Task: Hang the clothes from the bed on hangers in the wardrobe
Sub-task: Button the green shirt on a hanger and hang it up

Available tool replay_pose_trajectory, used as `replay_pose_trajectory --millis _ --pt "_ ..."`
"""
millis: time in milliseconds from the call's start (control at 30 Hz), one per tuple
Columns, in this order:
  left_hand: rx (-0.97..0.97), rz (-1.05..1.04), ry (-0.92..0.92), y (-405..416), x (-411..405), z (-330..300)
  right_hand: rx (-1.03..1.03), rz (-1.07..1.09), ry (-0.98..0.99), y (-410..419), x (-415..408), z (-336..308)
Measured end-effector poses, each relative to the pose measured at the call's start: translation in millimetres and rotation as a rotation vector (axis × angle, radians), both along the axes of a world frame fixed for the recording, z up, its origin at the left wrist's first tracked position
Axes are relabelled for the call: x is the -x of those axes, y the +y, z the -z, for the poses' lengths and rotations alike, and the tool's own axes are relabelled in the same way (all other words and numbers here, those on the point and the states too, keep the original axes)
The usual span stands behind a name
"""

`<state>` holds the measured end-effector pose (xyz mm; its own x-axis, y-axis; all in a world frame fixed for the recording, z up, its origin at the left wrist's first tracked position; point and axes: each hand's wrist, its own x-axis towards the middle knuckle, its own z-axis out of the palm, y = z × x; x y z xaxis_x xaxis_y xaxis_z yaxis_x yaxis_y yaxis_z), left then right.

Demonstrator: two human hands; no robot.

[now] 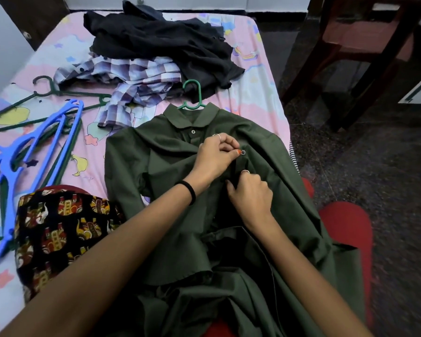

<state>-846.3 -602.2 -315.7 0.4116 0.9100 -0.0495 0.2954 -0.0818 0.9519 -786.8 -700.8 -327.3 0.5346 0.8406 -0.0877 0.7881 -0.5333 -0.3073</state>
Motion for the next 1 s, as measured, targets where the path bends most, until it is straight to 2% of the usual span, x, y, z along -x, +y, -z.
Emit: replay_pose_trajectory --millis 200,400,467,600,800,900,1000 --pt "-0.028 0.042 0.027 -6.1 -8.4 1.5 -0.012 0.057 -0.001 4.5 -12.0 11.3" --pt "-0.069 0.128 0.158 -17.1 -5.9 3.7 -0.017 0.18 0.153 4.7 -22.2 19.3" --pt "-0.139 0.193 0.303 -26.9 5.8 9.3 -0.019 0.217 0.235 4.5 -28.5 20.1" --pt "-0.345 0.307 0.743 -42.1 37.0 20.2 -0.015 0.242 0.363 3.5 -36.4 21.5" --pt "-0.461 0.335 0.957 -37.7 44.2 34.6 -0.102 0.245 0.3 -0.7 -28.8 20.8" --pt "-0.422 0.323 0.971 -35.1 42.6 45.3 -0.167 0.244 0.287 -1.6 -24.9 19.8" --pt "-0.375 0.268 0.876 -33.1 42.2 53.0 -0.219 0.299 0.397 -2.3 -27.7 22.7"
